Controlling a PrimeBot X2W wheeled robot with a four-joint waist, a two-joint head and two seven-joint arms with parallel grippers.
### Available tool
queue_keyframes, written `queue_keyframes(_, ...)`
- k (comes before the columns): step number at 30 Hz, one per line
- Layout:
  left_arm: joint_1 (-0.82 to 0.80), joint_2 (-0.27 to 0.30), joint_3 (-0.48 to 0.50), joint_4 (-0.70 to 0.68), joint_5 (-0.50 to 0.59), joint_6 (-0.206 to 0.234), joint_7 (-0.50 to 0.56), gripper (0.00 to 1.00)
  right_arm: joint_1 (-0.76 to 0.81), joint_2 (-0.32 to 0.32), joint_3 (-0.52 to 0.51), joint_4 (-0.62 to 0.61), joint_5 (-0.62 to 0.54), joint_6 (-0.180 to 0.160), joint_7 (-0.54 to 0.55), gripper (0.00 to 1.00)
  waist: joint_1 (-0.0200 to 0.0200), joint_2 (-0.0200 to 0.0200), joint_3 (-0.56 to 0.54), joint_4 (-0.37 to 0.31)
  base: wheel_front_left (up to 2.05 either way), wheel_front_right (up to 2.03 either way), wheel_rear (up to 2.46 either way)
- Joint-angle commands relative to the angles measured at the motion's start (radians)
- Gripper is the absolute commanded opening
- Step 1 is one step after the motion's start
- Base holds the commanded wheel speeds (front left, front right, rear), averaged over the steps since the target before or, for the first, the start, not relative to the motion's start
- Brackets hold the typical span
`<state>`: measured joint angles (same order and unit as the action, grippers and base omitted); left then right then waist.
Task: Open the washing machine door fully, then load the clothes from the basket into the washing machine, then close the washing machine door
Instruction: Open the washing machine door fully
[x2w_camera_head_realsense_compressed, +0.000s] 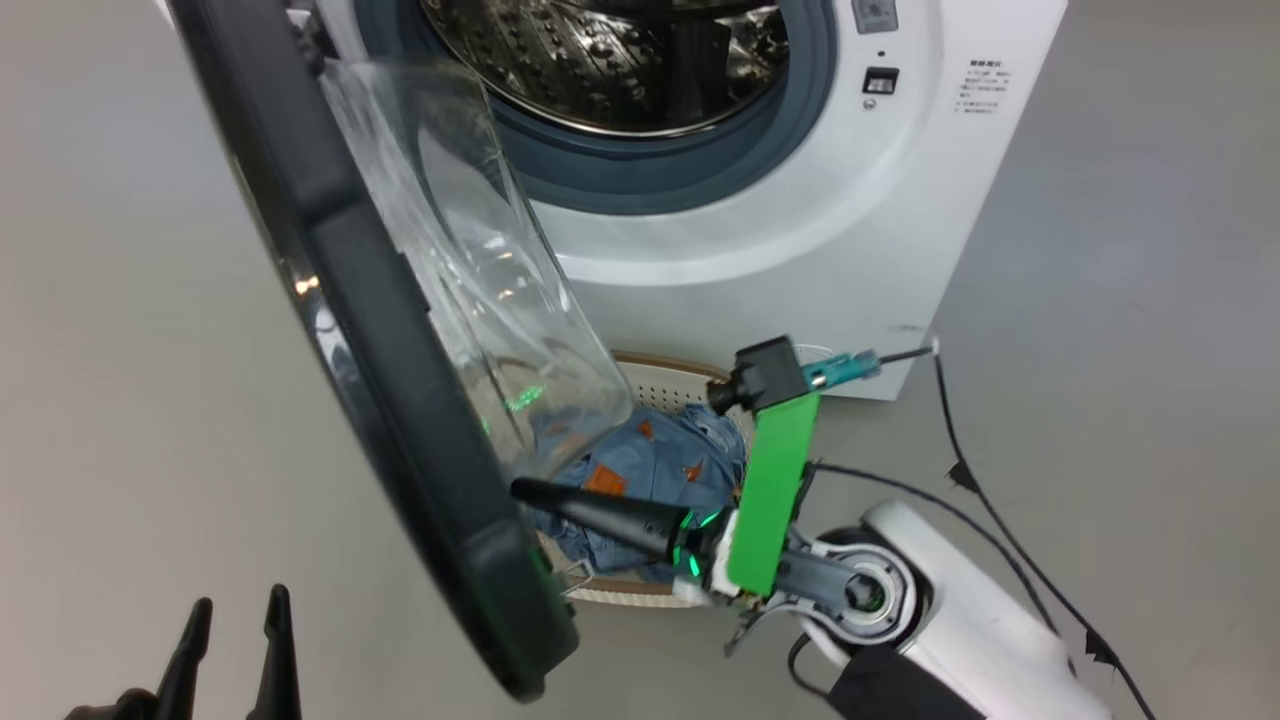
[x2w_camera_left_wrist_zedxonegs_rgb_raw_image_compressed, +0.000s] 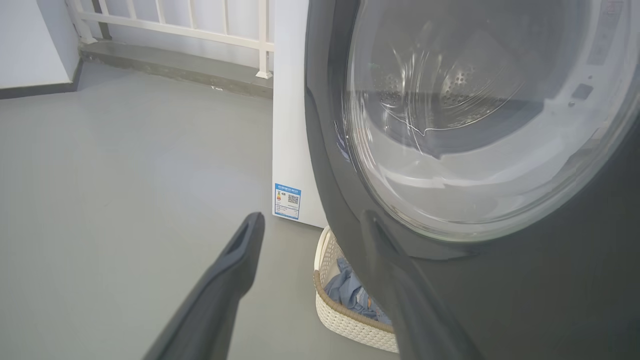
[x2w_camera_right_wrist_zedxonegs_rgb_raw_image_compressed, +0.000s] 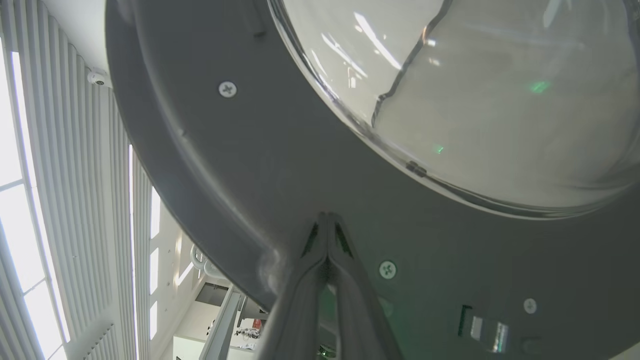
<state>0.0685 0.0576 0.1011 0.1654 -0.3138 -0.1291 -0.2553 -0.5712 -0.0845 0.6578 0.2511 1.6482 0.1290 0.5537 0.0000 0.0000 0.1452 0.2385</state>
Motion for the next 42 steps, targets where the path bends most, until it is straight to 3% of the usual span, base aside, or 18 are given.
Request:
queue_keyframes(1, 0.0, 0.013, 0.027, -0.014, 0.007, -0.002, -0.006, 1.0, 0.013, 0.034, 0.041, -0.02, 0.02, 0.002, -0.021, 0.0, 0.0, 0.0, -0.017, 0.014, 0.0, 0.0, 0.0)
queue_keyframes(13, 0.025, 0.003, 0.009, -0.017, 0.016, -0.002, -0.006, 1.0, 0.013, 0.034, 0.178, 0.016, 0.113, 0.002, -0.163, 0.0, 0.0, 0.0, -0.079, 0.036, 0.0, 0.0, 0.0)
queue_keyframes(26, 0.031, 0.0, 0.029, -0.02, 0.024, -0.002, -0.006, 1.0, 0.022, 0.034, 0.221, 0.049, 0.131, 0.002, -0.277, 0.0, 0.0, 0.0, -0.115, 0.023, 0.0, 0.0, 0.0)
queue_keyframes(29, 0.035, -0.001, 0.04, -0.02, 0.028, -0.002, -0.006, 1.0, 0.029, 0.034, 0.21, 0.04, 0.087, 0.002, -0.299, 0.44, 0.0, 0.0, -0.129, 0.013, 0.0, 0.0, 0.0)
queue_keyframes(31, 0.037, -0.002, 0.049, -0.02, 0.03, -0.002, -0.006, 1.0, 0.035, 0.034, 0.202, 0.028, 0.04, 0.002, -0.318, 1.0, 0.0, 0.0, -0.136, 0.006, 0.0, 0.0, 0.0)
queue_keyframes(35, 0.038, -0.003, 0.062, -0.028, 0.021, -0.002, -0.006, 1.0, 0.051, 0.006, 0.188, -0.018, -0.067, 0.002, -0.374, 1.0, 0.0, 0.0, -0.145, -0.006, 0.0, 0.0, 0.0)
queue_keyframes(42, 0.041, -0.004, 0.087, -0.033, 0.033, -0.002, -0.006, 1.0, 0.058, -0.133, 0.247, -0.074, -0.292, 0.002, -0.611, 1.0, 0.0, 0.0, -0.155, -0.046, 0.0, 0.0, 0.0)
